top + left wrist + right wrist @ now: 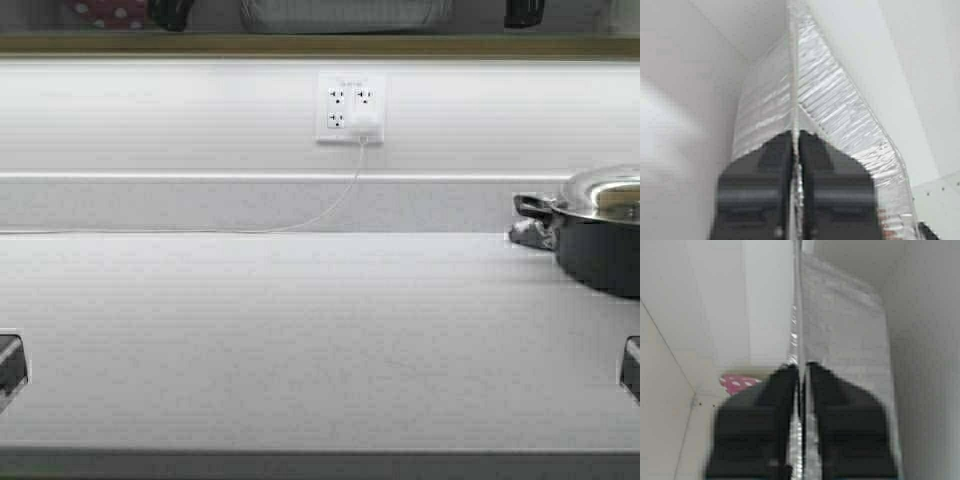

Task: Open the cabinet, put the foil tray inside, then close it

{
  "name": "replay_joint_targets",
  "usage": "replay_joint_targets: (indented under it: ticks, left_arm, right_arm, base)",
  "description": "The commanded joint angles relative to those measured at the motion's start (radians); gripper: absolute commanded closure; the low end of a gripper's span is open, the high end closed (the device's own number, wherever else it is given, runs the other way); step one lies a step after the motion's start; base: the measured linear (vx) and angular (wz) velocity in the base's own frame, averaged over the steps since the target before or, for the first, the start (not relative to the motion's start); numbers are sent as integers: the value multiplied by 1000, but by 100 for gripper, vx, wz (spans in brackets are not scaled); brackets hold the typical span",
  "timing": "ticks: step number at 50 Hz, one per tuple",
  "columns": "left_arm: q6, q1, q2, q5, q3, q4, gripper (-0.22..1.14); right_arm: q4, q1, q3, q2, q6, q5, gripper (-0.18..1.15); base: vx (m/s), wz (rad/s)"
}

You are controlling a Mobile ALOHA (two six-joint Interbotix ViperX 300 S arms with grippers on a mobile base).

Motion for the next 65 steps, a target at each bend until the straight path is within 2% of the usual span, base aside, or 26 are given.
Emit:
replay_joint_targets:
  ticks: [1,5,21,25,27,29,31,34,36,37,39,42,44,46,49,54,65]
  left_arm:
    - [18,46,-40,-14,6,-46,3]
    - [21,64,-44,-18,12,-52,-10]
    - [25,112,-81,-58,54,-51,-9]
    - [44,112,-114,-100,94,-23,-4]
    - [71,110,-132,-107,112,-2,4]
    - [106,109,-156,-104,135,20,18]
    - [149,106,-186,-92,160,37,40]
    - [242,95,-232,-63,202,43,82]
    - [325,86,-265,-40,229,40,104]
    - [374,80,-279,-26,239,37,109]
    - [477,58,-313,15,258,31,106]
    - [643,20,-360,120,279,8,89]
    - [749,-12,-385,178,291,-14,79]
    - [842,-41,-407,218,305,-46,78]
    - [945,-75,-431,235,333,-123,83]
    - [1022,-104,-465,235,394,-250,86]
    - [1043,-104,-505,235,500,-282,86]
  right_arm:
    - [5,-18,-32,-20,-3,11,11]
    - [5,-25,-38,-20,-5,32,11]
    - [-3,-43,-32,-38,-14,12,12]
    - [-28,-43,-26,-55,-60,-43,20]
    - [-51,-41,-14,-77,-107,-43,30]
    - [-72,-37,15,-110,-176,-20,48]
    - [-83,-20,58,-156,-264,32,71]
    - [-83,11,135,-238,-428,150,102]
    - [-81,49,179,-295,-548,262,107]
    - [-81,72,202,-325,-607,321,105]
    - [-80,124,241,-383,-733,459,97]
    - [-78,225,287,-453,-907,678,84]
    - [-78,288,307,-477,-1008,796,82]
    - [-77,337,316,-486,-1080,859,85]
    - [-71,367,333,-502,-1094,867,90]
    - [-41,368,368,-517,-1054,850,90]
    - [-32,367,426,-561,-1049,851,90]
  base:
    - [1,1]
    - [1,0]
    - [0,0]
    - [0,0]
    - [0,0]
    - [0,0]
    - [0,0]
    - [0,0]
    - [0,0]
    - [0,0]
    - [0,0]
    - [0,0]
    - [0,0]
    - [0,0]
    - [0,0]
    - [-2,1]
    - [-4,0]
